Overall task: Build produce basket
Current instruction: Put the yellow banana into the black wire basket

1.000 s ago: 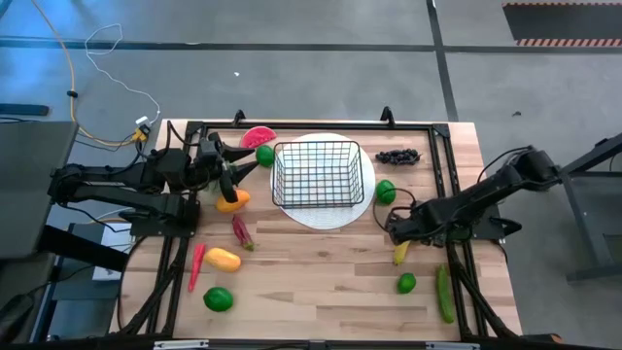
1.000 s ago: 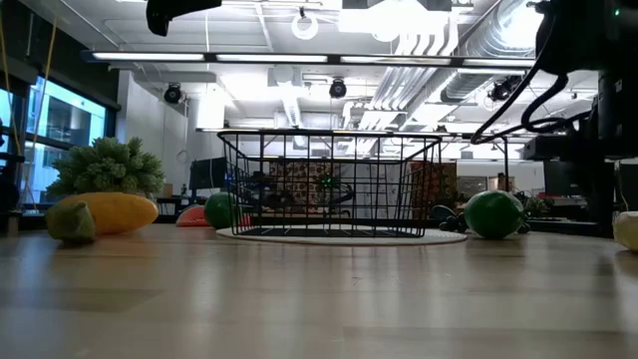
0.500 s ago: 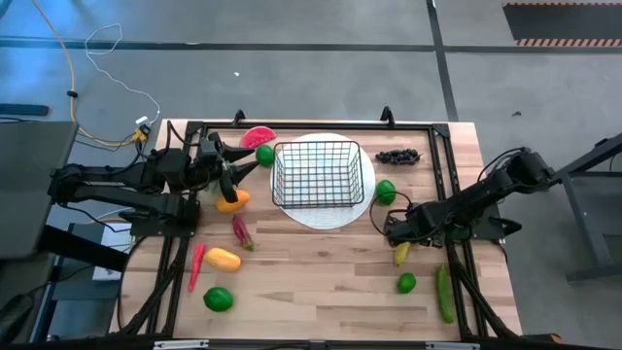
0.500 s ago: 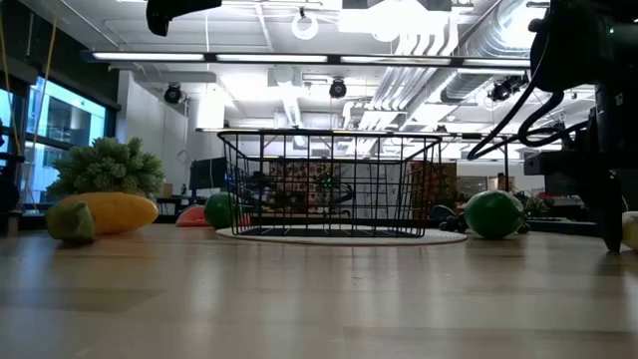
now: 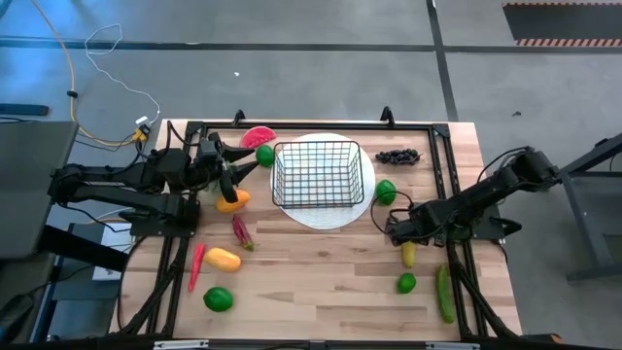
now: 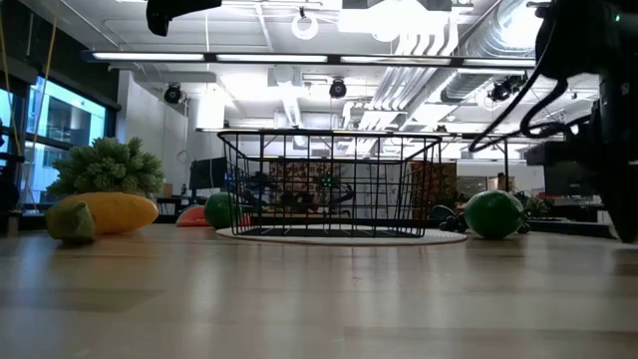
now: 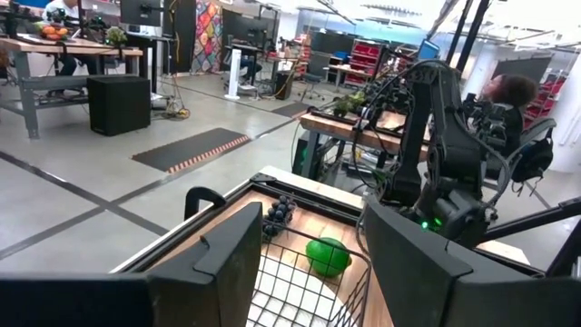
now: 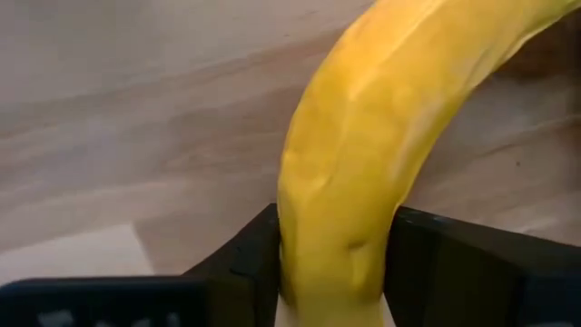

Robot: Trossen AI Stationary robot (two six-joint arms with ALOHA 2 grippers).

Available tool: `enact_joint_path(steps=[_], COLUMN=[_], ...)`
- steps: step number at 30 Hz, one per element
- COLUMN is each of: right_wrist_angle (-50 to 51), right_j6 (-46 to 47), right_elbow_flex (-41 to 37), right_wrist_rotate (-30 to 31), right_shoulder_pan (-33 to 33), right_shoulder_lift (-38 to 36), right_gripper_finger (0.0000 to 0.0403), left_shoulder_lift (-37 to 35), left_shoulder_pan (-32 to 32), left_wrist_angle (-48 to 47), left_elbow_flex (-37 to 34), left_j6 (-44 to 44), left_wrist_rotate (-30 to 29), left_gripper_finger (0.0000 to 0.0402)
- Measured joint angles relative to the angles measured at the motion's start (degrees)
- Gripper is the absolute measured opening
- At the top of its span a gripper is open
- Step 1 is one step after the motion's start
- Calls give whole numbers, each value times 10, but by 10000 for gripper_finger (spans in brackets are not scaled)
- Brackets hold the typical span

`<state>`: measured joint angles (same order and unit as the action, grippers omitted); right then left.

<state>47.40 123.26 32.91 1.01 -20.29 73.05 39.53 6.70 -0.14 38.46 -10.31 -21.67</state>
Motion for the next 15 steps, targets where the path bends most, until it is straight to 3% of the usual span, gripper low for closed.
enact_joint_path(steps=[5, 9, 12, 15], right_wrist_angle=[12, 31, 22, -56], right_j6=[-40, -131, -237, -340], right_elbow_flex=[0, 16, 43, 68], right_wrist_rotate=[44, 65, 50, 12], right_shoulder_pan=[0, 0, 0, 0], right_shoulder_lift=[-86, -167, -213, -240], right_gripper_finger=[117, 123, 121, 120], left_shoulder_lift=[0, 0, 0, 0], left_shoulder_pan=[0, 0, 0, 0], left_wrist_angle=[0, 0, 0, 0], left_elbow_flex=[0, 0, 0, 0], left_j6=[0, 0, 0, 0], left_wrist_rotate=[0, 0, 0, 0], left_gripper_finger=[184, 184, 184, 184])
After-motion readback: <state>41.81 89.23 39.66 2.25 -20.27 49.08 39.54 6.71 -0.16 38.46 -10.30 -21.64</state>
